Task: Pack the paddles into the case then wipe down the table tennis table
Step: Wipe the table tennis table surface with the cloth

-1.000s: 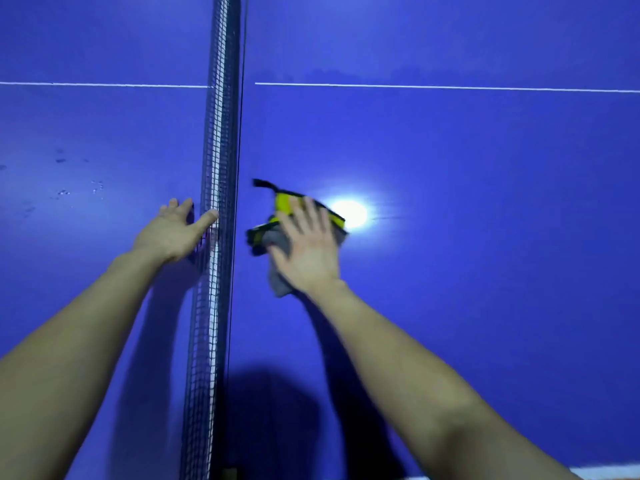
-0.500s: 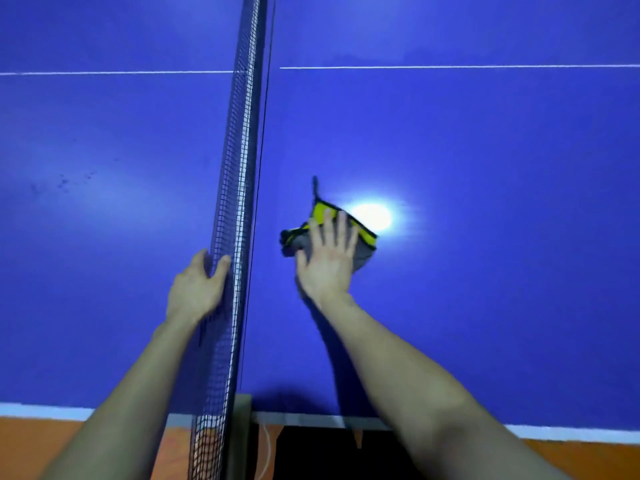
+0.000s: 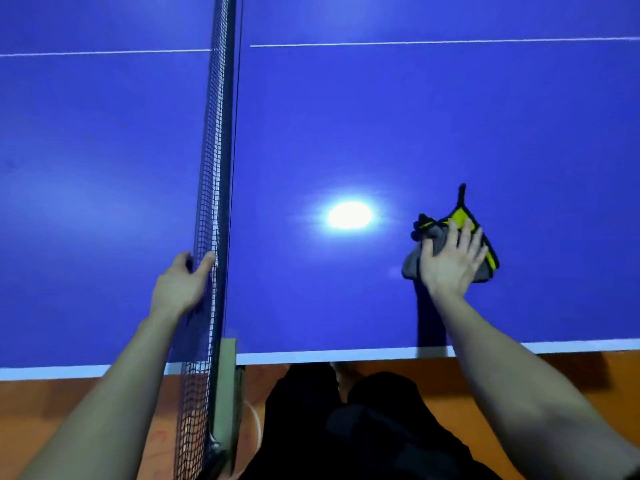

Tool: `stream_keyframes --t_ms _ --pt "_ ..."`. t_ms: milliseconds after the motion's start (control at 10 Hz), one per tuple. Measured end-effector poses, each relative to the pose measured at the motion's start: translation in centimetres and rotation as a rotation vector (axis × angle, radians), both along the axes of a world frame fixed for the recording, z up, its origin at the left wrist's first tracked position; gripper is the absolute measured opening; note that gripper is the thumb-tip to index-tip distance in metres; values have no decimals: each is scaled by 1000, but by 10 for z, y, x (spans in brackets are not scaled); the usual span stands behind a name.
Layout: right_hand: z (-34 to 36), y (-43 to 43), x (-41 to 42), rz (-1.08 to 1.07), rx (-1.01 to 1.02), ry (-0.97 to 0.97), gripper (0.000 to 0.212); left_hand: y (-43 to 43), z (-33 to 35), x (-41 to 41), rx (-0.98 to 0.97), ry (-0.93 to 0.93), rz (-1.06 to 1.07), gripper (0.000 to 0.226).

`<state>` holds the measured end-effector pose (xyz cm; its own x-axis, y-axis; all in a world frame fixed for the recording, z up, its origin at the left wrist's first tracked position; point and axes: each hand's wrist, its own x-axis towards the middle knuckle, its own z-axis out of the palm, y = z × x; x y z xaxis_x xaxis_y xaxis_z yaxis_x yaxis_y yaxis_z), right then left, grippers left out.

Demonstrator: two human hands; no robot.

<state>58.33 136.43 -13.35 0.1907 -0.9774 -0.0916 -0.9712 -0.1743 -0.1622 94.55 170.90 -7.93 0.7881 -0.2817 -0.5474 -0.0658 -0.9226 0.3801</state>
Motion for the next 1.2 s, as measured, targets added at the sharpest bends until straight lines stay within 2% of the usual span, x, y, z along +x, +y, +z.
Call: stream_keyframes --t_ms 100,200,300,400,500,600,700,800,900,1000,1100,1200 --pt "0 65 46 -34 18 -27 75 16 -3 -11 -11 -10 -8 92" --pt "4 174 116 444 16 -58 76 26 -3 -22 -13 -10 -22 90" --pt "11 228 146 810 74 -73 74 33 3 -33 -45 -20 -48 81" --pt "5 210 106 787 7 -116 74 38 6 -40 -50 -29 -85 71" --pt "-39 152 20 399 -1 -44 77 47 5 -46 -107 -2 -119 71" --pt "-133 71 -47 601 747 -559 101 70 0 -46 -117 39 -140 87" --pt "-88 115 7 230 837 -779 32 99 2 -48 -109 90 -151 104" --pt "-7 249 51 -18 -30 -226 66 118 4 -53 -86 111 -147 106" --pt "-6 317 88 550 34 -73 75 124 12 -57 -87 133 -161 116" --pt "-10 302 73 737 87 -65 73 121 13 -57 -88 139 -159 119" --pt "-15 252 16 614 43 -55 72 116 18 -63 -83 138 -195 106" --pt "-5 208 -31 358 42 -17 70 119 26 -64 -81 181 -192 102"
